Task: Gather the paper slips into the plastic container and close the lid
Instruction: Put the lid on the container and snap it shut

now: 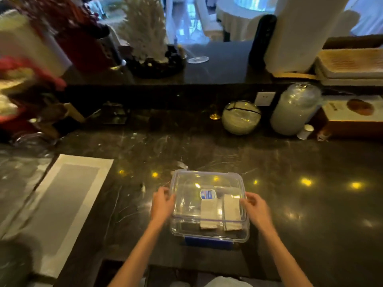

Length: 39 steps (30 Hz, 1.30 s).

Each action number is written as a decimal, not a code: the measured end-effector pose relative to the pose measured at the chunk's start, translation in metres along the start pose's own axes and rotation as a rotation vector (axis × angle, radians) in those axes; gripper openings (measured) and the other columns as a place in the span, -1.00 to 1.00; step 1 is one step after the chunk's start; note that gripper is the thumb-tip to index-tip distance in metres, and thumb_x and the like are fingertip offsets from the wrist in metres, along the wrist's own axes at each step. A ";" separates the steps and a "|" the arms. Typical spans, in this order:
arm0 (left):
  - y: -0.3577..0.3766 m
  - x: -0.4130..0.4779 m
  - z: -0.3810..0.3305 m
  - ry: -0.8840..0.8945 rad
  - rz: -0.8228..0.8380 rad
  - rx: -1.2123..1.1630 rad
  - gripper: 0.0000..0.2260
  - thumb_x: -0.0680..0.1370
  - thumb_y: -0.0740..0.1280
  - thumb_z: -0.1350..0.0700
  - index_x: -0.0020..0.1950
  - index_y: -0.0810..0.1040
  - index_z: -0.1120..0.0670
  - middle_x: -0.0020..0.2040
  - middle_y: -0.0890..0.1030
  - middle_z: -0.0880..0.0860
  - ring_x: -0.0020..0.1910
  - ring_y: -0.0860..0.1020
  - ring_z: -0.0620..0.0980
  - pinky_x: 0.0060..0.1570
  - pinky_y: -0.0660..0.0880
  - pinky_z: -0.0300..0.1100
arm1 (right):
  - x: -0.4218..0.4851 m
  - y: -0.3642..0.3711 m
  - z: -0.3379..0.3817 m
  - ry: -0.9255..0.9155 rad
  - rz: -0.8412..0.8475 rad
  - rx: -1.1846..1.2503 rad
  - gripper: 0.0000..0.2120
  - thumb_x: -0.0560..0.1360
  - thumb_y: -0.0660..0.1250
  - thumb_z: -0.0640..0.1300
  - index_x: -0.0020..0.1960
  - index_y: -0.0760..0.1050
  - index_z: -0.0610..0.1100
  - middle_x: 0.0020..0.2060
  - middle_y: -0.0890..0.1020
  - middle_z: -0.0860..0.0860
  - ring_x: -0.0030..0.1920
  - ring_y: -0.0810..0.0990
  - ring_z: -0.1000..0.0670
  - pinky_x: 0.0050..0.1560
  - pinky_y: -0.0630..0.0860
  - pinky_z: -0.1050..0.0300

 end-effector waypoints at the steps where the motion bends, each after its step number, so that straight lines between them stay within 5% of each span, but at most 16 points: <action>1: 0.005 -0.006 0.010 -0.029 0.011 -0.023 -0.74 0.59 0.36 0.14 0.23 0.50 0.21 0.11 0.59 0.19 -0.17 0.51 -0.06 -0.27 0.44 -0.27 | -0.003 -0.001 -0.001 -0.031 -0.016 -0.019 -0.68 0.51 0.42 -0.13 0.24 0.57 -0.17 -0.10 0.67 0.06 -0.17 0.60 0.18 -0.17 0.54 0.25; 3: 0.016 -0.015 0.022 -0.062 0.016 -0.043 -0.75 0.58 0.37 0.15 0.22 0.51 0.21 0.06 0.63 0.18 -0.13 0.57 -0.03 -0.21 0.52 -0.22 | -0.009 -0.004 -0.007 -0.044 -0.044 -0.028 -0.70 0.51 0.42 -0.14 0.22 0.59 -0.18 -0.08 0.68 0.04 -0.20 0.57 0.24 -0.16 0.55 0.24; 6: 0.025 -0.024 0.027 -0.060 -0.020 0.013 -0.78 0.58 0.35 0.15 0.19 0.54 0.18 0.13 0.59 0.16 0.06 0.58 0.07 0.03 0.56 -0.07 | -0.020 -0.005 -0.019 0.005 -0.022 -0.041 -0.65 0.53 0.39 -0.12 0.29 0.52 -0.18 0.09 0.66 -0.09 -0.04 0.61 0.03 0.10 0.61 -0.04; 9: 0.029 -0.027 0.027 -0.032 -0.022 0.073 -0.82 0.58 0.32 0.15 0.17 0.50 0.15 0.21 0.49 0.14 0.17 0.50 0.10 0.19 0.52 0.01 | -0.029 -0.003 -0.027 0.034 -0.018 -0.031 -0.62 0.55 0.36 -0.10 0.34 0.47 -0.18 0.17 0.63 -0.12 0.06 0.59 -0.03 0.18 0.59 -0.11; 23: 0.030 -0.020 0.030 0.035 0.013 0.135 -0.77 0.61 0.30 0.19 0.25 0.47 0.20 0.26 0.44 0.16 0.05 0.40 -0.06 0.03 0.35 -0.23 | -0.044 0.000 -0.024 0.066 -0.063 -0.019 -0.61 0.52 0.40 -0.12 0.33 0.51 -0.19 0.12 0.67 -0.11 0.10 0.64 -0.06 0.19 0.59 -0.13; 31: 0.034 -0.019 0.024 0.053 0.043 0.237 -0.73 0.60 0.31 0.19 0.28 0.41 0.21 0.30 0.40 0.17 0.18 0.44 0.06 0.07 0.38 -0.13 | -0.047 0.004 -0.026 0.185 -0.024 -0.118 -0.59 0.56 0.34 0.01 0.36 0.40 -0.04 0.07 0.64 -0.07 0.09 0.63 -0.10 0.18 0.55 -0.22; 33: 0.036 -0.016 0.019 0.068 0.071 0.310 -0.56 0.54 0.35 0.22 0.39 0.32 0.16 0.36 0.35 0.19 0.27 0.38 0.11 0.19 0.41 -0.04 | -0.048 0.005 -0.027 0.186 -0.011 -0.116 -0.58 0.56 0.33 0.02 0.38 0.38 -0.03 0.09 0.63 -0.08 0.10 0.62 -0.10 0.19 0.55 -0.23; 36: 0.043 -0.004 -0.005 0.208 0.088 0.419 -0.20 0.44 0.40 0.22 0.57 0.04 0.00 0.46 0.20 0.15 0.45 0.21 0.16 0.41 0.26 0.09 | -0.054 0.005 -0.030 0.166 -0.011 -0.037 -0.42 0.54 0.34 0.06 0.50 0.27 -0.05 0.20 0.54 -0.17 0.15 0.59 -0.13 0.21 0.56 -0.21; 39: 0.057 0.018 -0.051 0.439 0.150 0.495 -0.36 0.55 0.31 0.07 0.58 0.12 0.00 0.49 0.26 0.11 0.49 0.18 0.12 0.48 0.12 0.09 | -0.075 0.014 -0.049 0.267 0.023 0.147 -0.16 0.49 0.39 0.14 0.60 -0.01 0.00 0.45 0.34 -0.19 0.39 0.43 -0.20 0.35 0.46 -0.21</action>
Point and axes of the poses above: each hand's wrist, its own x-axis towards the middle knuckle, its own y-axis out of the palm, z = x × y, the point moved 7 cm from there along x, towards the middle knuckle
